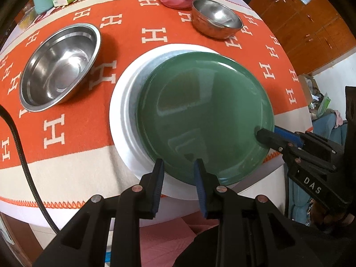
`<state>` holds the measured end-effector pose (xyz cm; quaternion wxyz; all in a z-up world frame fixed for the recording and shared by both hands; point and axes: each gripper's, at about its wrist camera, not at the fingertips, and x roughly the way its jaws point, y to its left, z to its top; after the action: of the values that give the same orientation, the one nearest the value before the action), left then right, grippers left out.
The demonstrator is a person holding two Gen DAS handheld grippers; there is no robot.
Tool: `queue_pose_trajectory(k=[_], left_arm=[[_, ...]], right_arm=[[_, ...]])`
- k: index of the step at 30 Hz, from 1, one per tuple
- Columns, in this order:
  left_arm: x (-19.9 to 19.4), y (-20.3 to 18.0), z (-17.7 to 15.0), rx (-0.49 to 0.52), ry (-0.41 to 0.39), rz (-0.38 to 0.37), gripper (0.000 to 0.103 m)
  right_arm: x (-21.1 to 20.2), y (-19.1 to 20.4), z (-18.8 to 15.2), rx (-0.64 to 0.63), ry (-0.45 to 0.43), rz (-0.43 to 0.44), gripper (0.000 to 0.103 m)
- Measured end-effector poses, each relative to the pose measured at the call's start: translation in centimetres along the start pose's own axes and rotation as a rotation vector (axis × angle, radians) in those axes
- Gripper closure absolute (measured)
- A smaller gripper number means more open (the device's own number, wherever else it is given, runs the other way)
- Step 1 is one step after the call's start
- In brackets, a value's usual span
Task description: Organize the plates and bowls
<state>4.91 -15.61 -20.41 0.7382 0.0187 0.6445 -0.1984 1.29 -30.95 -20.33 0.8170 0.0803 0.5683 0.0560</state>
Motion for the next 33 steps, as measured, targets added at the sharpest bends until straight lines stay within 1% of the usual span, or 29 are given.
queue_pose_trajectory(k=[3, 6, 9, 11, 12, 13, 14, 19, 23, 25, 26, 27, 31, 33], left_arm=[[-0.3, 0.3, -0.1, 0.001, -0.009, 0.005, 0.076], [-0.7, 0.3, 0.1, 0.002, -0.026, 0.014, 0.072], [-1.2, 0.3, 0.2, 0.008, -0.049, 0.014, 0.071], [-1.6, 0.2, 0.2, 0.013, -0.07, 0.013, 0.071], [-1.8, 0.3, 0.2, 0.015, -0.078, 0.014, 0.071], [-2.1, 0.2, 0.3, 0.019, -0.093, 0.019, 0.071], [-2.3, 0.3, 0.2, 0.021, -0.101, 0.022, 0.07], [-3.4, 0.8, 0.6, 0.013, -0.146, 0.043, 0.07], [-4.3, 1.8, 0.7, -0.002, -0.183, 0.04, 0.069], [-5.0, 2.4, 0.8, -0.009, -0.217, 0.048, 0.061], [-5.4, 2.6, 0.9, -0.011, -0.235, 0.054, 0.054], [-5.8, 2.9, 1.1, -0.012, -0.255, 0.059, 0.052], [-7.2, 4.2, 1.6, -0.024, -0.325, 0.066, 0.05], [-7.7, 4.9, 1.8, -0.029, -0.346, 0.071, 0.046]], right_arm=[[0.0, 0.1, 0.0, -0.011, 0.005, -0.005, 0.082], [0.1, 0.0, 0.0, -0.011, 0.008, -0.008, 0.082], [-0.2, -0.1, 0.2, -0.008, -0.006, -0.015, 0.08], [-0.7, 0.1, 0.4, -0.017, -0.035, -0.015, 0.074], [-0.9, 0.2, 0.4, -0.024, -0.05, -0.011, 0.067], [-1.2, 0.4, 0.5, -0.034, -0.066, -0.008, 0.062], [-1.3, 0.6, 0.6, -0.042, -0.076, -0.007, 0.061], [-1.7, 1.5, 1.4, -0.079, -0.113, 0.022, 0.061], [-1.8, 2.3, 2.1, -0.096, -0.144, 0.046, 0.06], [-1.9, 2.8, 2.4, -0.106, -0.164, 0.053, 0.06], [-2.0, 3.1, 2.6, -0.111, -0.176, 0.06, 0.06], [-2.1, 3.4, 2.9, -0.116, -0.188, 0.067, 0.061], [-2.3, 4.6, 3.7, -0.133, -0.225, 0.087, 0.06], [-2.4, 5.1, 4.2, -0.139, -0.245, 0.102, 0.06]])
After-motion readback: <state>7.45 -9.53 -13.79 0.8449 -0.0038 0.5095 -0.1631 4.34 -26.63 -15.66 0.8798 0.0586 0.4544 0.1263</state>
